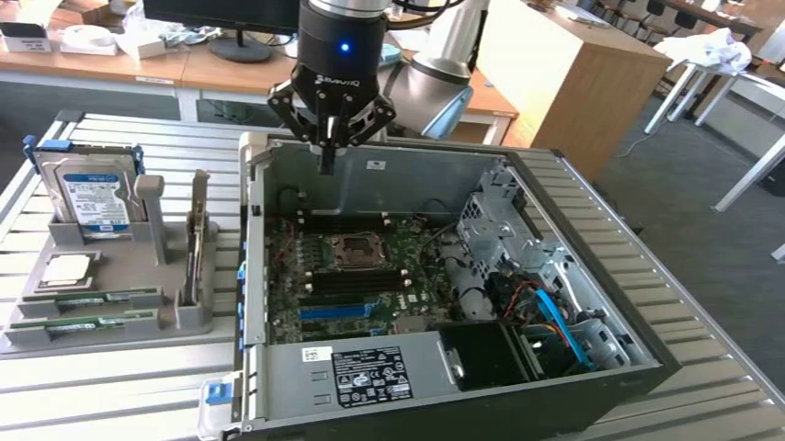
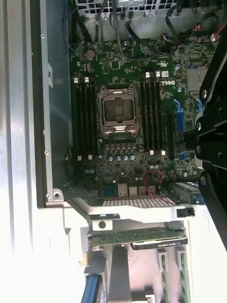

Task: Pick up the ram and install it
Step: 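Reach for the ram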

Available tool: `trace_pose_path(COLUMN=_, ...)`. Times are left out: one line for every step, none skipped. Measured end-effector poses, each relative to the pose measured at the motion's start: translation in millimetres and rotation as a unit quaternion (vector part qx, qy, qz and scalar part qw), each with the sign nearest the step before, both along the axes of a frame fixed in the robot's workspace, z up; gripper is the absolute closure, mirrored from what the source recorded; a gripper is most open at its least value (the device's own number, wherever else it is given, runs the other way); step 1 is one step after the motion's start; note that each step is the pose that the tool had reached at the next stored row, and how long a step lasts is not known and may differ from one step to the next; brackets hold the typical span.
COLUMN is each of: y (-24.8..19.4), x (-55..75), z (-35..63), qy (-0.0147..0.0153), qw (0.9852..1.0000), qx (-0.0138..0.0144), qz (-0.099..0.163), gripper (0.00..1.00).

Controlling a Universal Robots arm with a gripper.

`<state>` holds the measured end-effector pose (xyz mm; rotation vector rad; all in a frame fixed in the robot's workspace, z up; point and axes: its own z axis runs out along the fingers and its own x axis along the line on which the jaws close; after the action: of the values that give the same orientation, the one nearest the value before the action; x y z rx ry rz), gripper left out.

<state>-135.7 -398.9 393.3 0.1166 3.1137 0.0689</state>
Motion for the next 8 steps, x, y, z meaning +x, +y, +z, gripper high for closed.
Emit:
trace_pose_path(y=0.0, x=-1.2, z=0.0, qy=0.0000, qw=1.0000, qx=0.0000, qz=0.000, gripper=0.90)
trace_pose_path(y=0.0, x=-2.4, z=0.0, qy=0.0000, qw=1.0000, qx=0.0000, qz=0.000, gripper=0.90)
trace_pose_path(y=0.0, x=-3.6, z=0.0, qy=0.0000, qw=1.0000, qx=0.0000, qz=0.000, gripper=0.90)
trace_pose_path(y=0.0, x=-4.7, z=0.0, qy=0.0000, qw=1.0000, qx=0.0000, qz=0.000, gripper=0.90)
trace_pose_path(y=0.0, x=-5.9, z=0.0, qy=0.0000, qw=1.0000, qx=0.0000, qz=0.000, gripper=0.90)
trace_pose_path(y=0.0, x=-7.0, z=0.0, qy=0.0000, qw=1.0000, qx=0.0000, qz=0.000, gripper=0.90)
trace_pose_path(y=0.0, x=-8.0, z=0.0, qy=0.0000, qw=1.0000, qx=0.0000, qz=0.000, gripper=0.90)
trace_pose_path(y=0.0, x=-9.1, z=0.0, qy=0.0000, qw=1.0000, qx=0.0000, qz=0.000, gripper=0.90)
